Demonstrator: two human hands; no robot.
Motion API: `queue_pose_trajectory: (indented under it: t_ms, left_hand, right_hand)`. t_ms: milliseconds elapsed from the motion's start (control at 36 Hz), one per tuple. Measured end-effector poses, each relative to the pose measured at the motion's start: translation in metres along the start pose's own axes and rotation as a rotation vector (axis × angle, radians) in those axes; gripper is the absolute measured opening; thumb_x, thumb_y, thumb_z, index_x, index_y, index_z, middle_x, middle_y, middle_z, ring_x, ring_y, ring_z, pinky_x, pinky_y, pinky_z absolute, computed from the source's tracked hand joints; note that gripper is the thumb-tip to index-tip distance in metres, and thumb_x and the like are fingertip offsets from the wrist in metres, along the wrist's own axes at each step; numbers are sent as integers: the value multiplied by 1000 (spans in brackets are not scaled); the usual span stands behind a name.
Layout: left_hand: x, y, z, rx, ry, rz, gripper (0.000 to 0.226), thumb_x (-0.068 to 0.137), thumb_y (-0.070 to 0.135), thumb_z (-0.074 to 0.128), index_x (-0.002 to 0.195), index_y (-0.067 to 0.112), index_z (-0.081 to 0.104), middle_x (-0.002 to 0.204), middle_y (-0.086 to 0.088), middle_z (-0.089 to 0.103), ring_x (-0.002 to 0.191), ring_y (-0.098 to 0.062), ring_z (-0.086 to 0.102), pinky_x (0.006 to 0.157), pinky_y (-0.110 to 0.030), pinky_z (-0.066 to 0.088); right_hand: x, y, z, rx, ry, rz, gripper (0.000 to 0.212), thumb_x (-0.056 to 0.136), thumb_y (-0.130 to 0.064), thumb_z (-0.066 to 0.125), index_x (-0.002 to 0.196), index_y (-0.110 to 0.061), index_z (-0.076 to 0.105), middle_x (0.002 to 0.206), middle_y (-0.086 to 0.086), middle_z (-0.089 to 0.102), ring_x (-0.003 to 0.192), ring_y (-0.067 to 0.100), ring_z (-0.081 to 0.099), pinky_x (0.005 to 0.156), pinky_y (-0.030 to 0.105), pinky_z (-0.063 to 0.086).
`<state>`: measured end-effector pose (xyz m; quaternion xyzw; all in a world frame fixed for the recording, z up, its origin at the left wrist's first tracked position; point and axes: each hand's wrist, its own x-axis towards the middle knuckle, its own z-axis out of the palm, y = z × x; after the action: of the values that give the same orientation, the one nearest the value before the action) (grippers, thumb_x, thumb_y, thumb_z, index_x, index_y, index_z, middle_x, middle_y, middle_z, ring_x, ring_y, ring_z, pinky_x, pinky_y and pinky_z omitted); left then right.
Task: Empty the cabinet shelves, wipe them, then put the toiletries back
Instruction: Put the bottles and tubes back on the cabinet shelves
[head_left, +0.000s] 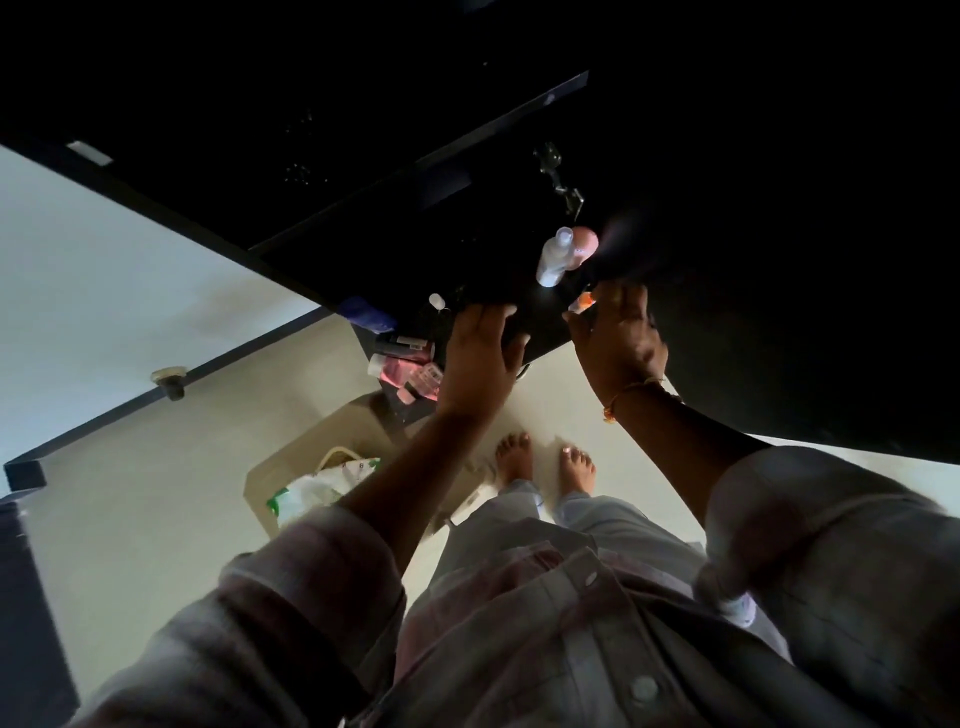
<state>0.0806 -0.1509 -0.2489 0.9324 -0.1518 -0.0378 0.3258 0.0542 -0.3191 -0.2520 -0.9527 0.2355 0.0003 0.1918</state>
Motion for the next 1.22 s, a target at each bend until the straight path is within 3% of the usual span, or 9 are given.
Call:
queue_pose_trajectory:
  t_ms: [139,250,333,444,639,778,944,1028,1222]
  left_hand:
    - [-44,-30,-5,-43,21,-247,37,93,26,62,125,11,53,122,-10,55,113,-23,54,92,-41,51]
    - [-60,-49,-12,-121,108,-483,36,87,25,69,117,17,51,120,-6,53,107,-22,56,89,-41,53]
    - [-62,-60,-18,-178,207,-655,39,85,26,69,115,16,48,117,-6,52,104,-25,55,89,-45,51]
    - [-57,-69,-30,-226,335,-726,49,83,21,71,122,7,44,117,-8,48,101,-27,55,85,-37,50]
    - [-38,-83,-54,-205,443,-584,78,83,27,74,146,18,28,136,-7,39,124,-25,46,102,-42,47]
    - [-18,-87,-68,-71,377,-430,74,86,23,72,148,16,33,142,-15,40,133,-28,38,109,-36,40]
    - [-5,-93,-73,-29,306,-384,48,90,18,66,136,15,53,140,-14,47,130,-30,42,100,-25,34]
    - [-2,-96,-74,-18,296,-370,42,91,15,63,133,14,55,134,-13,52,124,-29,47,94,-24,36]
    - [3,-105,-74,-39,286,-362,35,95,18,57,131,17,55,122,-9,61,107,-21,58,83,-25,47]
  right_hand:
    - [-12,-9,9,-17,-36,-190,30,91,-46,56,106,-19,60,118,9,56,82,38,65,59,41,52]
    - [-14,-26,24,-21,-40,-377,22,94,-35,56,87,-15,61,101,9,60,75,35,63,53,35,48]
    - [-7,-43,31,31,-137,-477,17,94,-30,56,92,-13,60,100,11,58,83,33,60,60,33,47]
    - [2,-72,37,72,-224,-536,25,90,-26,62,110,-10,62,115,17,58,97,39,60,75,39,51]
    - [19,-111,51,2,-340,-602,52,92,-27,61,142,-20,45,144,13,39,121,36,52,90,44,52]
    - [31,-125,64,-63,-429,-641,54,94,-21,60,145,-24,41,154,9,29,133,35,42,103,46,45]
    - [34,-133,72,-93,-429,-695,30,97,-14,50,126,-14,58,144,10,43,123,34,50,98,40,47]
    - [34,-134,75,-131,-402,-708,28,97,-13,47,121,-12,61,131,12,52,112,32,55,91,42,50]
    - [35,-125,78,-49,-409,-612,26,96,-10,49,116,-9,64,125,16,57,113,35,57,89,34,48]
